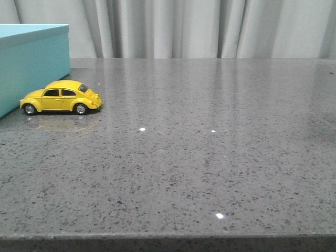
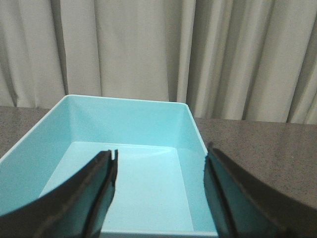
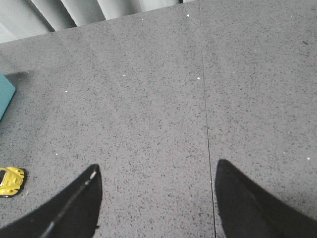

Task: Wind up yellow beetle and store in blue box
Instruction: 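Release the car so it drives toward the blue box, then move the left gripper down over the yellow car beside the box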

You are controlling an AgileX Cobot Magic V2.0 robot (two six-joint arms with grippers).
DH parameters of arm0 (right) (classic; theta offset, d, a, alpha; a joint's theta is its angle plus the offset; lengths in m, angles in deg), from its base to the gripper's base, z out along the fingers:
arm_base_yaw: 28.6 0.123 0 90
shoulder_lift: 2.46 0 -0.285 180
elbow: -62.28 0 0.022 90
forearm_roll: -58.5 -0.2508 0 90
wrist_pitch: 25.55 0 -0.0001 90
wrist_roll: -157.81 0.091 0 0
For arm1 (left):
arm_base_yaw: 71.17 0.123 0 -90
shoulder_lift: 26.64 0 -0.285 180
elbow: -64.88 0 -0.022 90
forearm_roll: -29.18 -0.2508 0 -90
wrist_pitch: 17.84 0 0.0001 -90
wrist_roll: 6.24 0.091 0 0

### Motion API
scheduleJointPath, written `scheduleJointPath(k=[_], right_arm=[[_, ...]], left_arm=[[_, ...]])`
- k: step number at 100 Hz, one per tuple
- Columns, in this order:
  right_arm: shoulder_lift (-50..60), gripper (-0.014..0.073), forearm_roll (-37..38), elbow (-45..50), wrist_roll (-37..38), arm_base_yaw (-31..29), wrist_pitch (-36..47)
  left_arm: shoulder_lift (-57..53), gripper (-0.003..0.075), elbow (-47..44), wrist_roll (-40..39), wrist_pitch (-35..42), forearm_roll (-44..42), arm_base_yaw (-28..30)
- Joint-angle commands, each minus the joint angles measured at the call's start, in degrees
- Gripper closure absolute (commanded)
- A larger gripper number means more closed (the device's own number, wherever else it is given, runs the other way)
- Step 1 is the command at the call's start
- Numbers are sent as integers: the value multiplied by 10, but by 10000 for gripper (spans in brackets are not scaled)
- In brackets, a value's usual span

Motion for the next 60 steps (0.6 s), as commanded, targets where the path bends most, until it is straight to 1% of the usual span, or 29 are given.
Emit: scheduleJointPath(k=[1,17,29,35,43,55,60], right_arm=[[23,104,9,-4,-6,0,41],[45,104,9,0,-6,0,38],[57,104,9,0,-6,0,38],[64,104,9,0,-6,0,38],[70,104,9,0,-6,0,40],[74,104,9,0,-6,0,48],[75,104,9,0,-6,0,49]], left_arm=[[11,334,38,-5,21,7,-5],[40,321,102,-5,-40,6,-5],[77,248,152,-4,-81,6,-5],[95,224,177,5,-105,6,-7],[137,220,220,43,-162,6,-13],[201,227,282,109,-221,6,-39],[229,227,308,150,-243,6,-54]])
